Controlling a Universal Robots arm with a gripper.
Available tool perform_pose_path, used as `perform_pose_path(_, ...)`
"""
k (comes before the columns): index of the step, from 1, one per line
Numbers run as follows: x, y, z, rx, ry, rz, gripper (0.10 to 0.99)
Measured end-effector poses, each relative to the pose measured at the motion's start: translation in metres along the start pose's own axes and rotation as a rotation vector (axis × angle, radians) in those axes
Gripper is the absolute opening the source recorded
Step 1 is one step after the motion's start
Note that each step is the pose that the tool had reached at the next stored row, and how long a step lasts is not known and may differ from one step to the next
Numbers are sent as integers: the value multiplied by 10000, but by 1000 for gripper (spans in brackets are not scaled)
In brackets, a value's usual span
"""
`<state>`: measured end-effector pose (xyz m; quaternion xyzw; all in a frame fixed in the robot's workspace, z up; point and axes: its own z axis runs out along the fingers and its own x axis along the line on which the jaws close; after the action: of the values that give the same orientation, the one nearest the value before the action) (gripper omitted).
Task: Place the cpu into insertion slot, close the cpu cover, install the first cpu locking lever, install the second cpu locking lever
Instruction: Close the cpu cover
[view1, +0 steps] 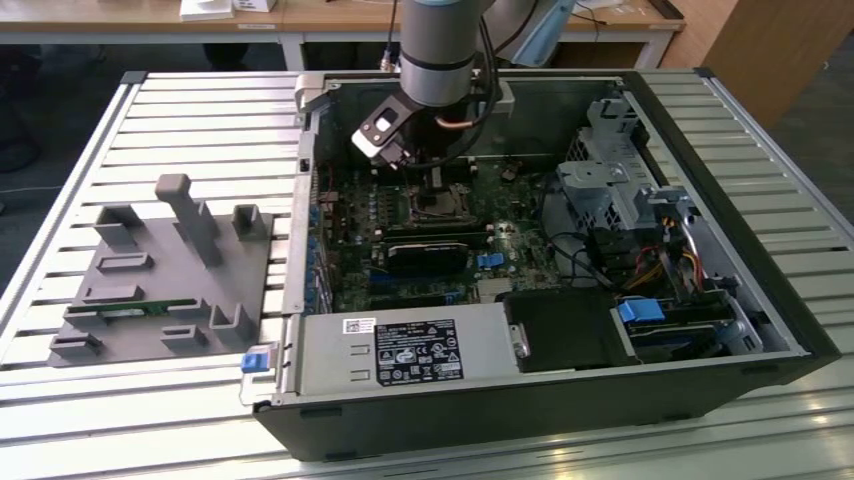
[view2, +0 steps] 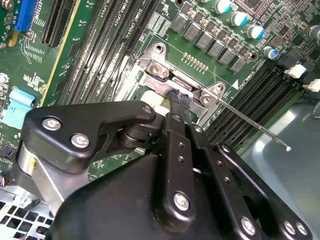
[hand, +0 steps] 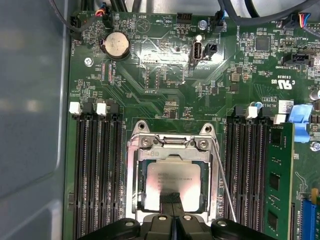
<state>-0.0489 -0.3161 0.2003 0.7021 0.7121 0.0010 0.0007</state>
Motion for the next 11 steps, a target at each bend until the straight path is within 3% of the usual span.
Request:
perform_pose_path(6,0,-1,1,0,-1,0,106)
perform_pose_path(11,0,-4,-85,-4,0,0,106)
